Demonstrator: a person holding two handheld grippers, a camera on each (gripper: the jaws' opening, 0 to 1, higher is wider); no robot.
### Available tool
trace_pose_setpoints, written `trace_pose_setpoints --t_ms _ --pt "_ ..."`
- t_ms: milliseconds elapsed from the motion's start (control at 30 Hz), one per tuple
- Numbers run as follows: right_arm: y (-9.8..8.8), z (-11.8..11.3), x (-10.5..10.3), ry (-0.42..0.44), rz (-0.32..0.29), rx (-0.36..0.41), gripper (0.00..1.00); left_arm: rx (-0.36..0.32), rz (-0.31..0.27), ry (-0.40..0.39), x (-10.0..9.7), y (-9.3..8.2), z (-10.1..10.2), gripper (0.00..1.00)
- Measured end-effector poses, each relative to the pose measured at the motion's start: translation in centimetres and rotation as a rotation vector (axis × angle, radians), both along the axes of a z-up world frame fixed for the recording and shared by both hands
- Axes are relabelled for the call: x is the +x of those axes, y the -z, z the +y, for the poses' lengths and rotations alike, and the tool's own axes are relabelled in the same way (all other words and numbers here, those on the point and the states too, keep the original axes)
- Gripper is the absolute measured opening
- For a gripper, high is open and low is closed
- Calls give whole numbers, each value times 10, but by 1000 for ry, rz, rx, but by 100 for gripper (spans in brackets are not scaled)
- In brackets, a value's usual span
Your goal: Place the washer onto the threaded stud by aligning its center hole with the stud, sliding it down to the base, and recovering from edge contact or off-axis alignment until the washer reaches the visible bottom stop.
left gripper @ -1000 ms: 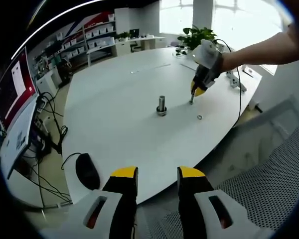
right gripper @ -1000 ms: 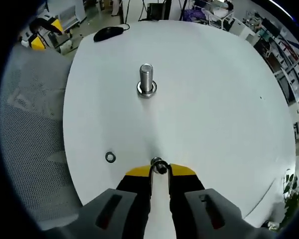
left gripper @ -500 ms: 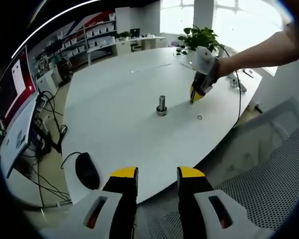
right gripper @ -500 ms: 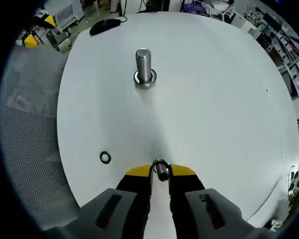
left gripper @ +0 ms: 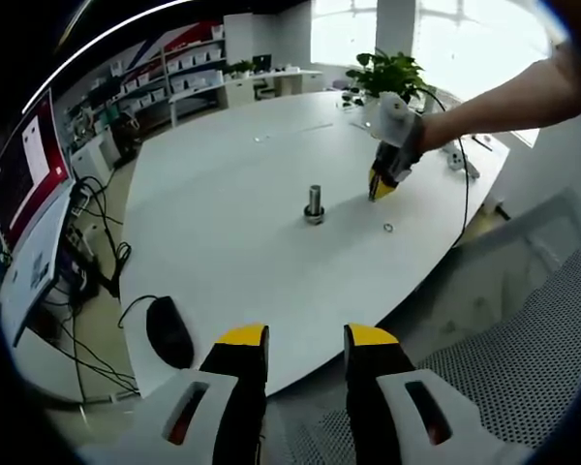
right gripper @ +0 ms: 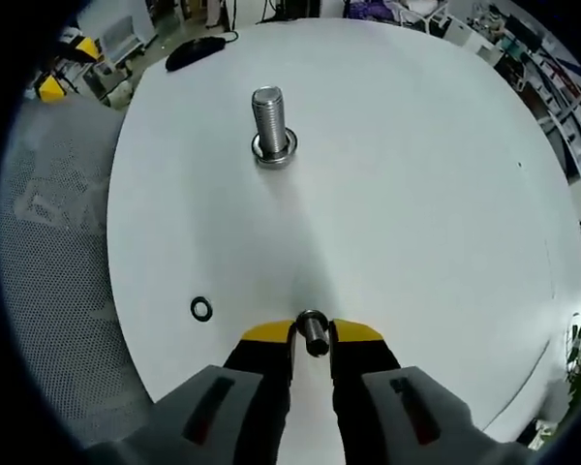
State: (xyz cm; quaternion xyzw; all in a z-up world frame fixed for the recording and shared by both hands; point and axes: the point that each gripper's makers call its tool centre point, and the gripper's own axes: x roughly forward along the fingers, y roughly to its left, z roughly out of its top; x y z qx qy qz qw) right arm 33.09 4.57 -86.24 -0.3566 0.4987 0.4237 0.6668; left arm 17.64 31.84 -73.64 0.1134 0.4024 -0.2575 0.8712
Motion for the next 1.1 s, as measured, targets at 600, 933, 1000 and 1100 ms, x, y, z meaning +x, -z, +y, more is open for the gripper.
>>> trace_pose_setpoints --t_ms 600,933,1000,1100 --pt "-7 -18 -15 84 -3 44 24 15 14 15 -2 3 -1 29" --pt "-7 -4 -41 98 31 86 26 25 11 15 -2 2 0 29" --pt "-5 -1 -47 98 39 86 26 16 5 10 -1 1 0 29" --pt "-5 10 -56 73 48 88 27 21 11 15 -2 3 0 29"
